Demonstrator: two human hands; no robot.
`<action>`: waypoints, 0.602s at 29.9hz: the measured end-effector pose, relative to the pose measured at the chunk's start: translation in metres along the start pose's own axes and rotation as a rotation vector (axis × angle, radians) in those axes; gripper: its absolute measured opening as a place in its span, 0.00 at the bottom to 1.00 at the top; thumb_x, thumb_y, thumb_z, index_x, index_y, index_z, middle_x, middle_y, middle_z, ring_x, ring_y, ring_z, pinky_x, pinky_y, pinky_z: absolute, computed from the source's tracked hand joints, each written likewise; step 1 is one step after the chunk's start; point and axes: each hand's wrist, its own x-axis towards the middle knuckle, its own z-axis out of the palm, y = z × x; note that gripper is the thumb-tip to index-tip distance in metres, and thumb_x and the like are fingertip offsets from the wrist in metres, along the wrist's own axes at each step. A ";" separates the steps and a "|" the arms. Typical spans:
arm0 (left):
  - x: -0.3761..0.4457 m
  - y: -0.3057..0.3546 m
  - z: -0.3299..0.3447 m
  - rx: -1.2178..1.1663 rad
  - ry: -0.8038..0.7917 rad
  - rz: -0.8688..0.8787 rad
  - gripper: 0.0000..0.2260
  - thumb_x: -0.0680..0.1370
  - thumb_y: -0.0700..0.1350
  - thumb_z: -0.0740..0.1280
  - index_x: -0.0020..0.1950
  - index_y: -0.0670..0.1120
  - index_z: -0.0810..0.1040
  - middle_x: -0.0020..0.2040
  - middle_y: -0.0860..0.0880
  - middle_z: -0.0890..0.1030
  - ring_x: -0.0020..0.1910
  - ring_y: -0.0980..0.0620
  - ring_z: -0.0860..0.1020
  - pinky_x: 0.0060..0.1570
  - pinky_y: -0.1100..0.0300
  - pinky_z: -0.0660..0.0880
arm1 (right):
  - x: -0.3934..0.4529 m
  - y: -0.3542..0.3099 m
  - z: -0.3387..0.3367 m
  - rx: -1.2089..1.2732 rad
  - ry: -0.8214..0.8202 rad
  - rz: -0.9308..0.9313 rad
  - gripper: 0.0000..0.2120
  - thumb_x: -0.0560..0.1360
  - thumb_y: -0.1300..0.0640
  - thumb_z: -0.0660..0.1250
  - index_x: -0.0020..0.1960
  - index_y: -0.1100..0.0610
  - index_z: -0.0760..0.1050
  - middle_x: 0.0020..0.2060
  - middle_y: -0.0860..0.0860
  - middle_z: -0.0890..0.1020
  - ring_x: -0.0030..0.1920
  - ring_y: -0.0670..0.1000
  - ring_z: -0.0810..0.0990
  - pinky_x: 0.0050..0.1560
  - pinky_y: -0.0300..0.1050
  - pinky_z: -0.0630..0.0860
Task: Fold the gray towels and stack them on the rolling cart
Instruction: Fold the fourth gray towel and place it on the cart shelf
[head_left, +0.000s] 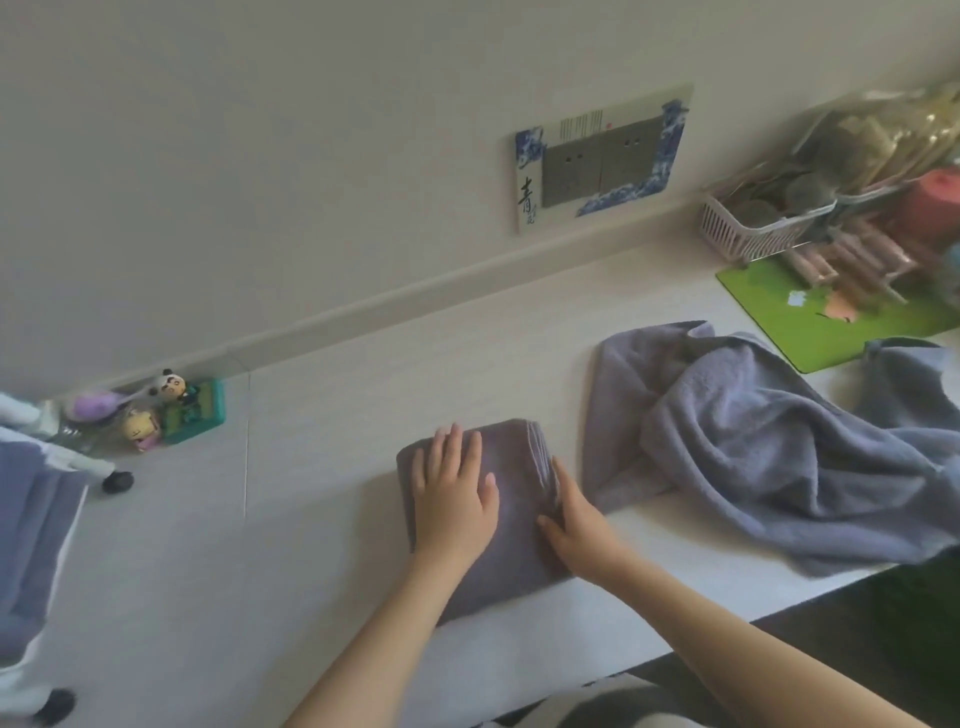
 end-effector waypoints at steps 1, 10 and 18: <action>-0.005 -0.001 0.005 0.064 -0.084 0.012 0.25 0.75 0.53 0.54 0.67 0.45 0.74 0.68 0.44 0.74 0.68 0.42 0.71 0.67 0.40 0.59 | 0.001 0.001 0.003 0.010 0.019 -0.023 0.37 0.75 0.67 0.58 0.77 0.52 0.43 0.71 0.54 0.63 0.71 0.54 0.64 0.64 0.34 0.58; -0.006 0.002 0.026 0.122 -0.223 -0.038 0.26 0.77 0.56 0.53 0.75 0.51 0.63 0.75 0.48 0.63 0.74 0.45 0.61 0.69 0.36 0.51 | 0.025 0.010 0.020 -0.586 0.134 -0.046 0.35 0.69 0.33 0.34 0.75 0.39 0.45 0.74 0.58 0.57 0.70 0.60 0.60 0.67 0.52 0.60; -0.009 0.000 0.017 -0.062 -0.131 -0.140 0.25 0.76 0.54 0.56 0.72 0.48 0.68 0.74 0.44 0.64 0.73 0.45 0.63 0.70 0.40 0.54 | 0.033 0.010 0.015 -0.441 0.030 -0.052 0.31 0.78 0.39 0.52 0.76 0.42 0.43 0.66 0.57 0.64 0.66 0.60 0.61 0.66 0.53 0.62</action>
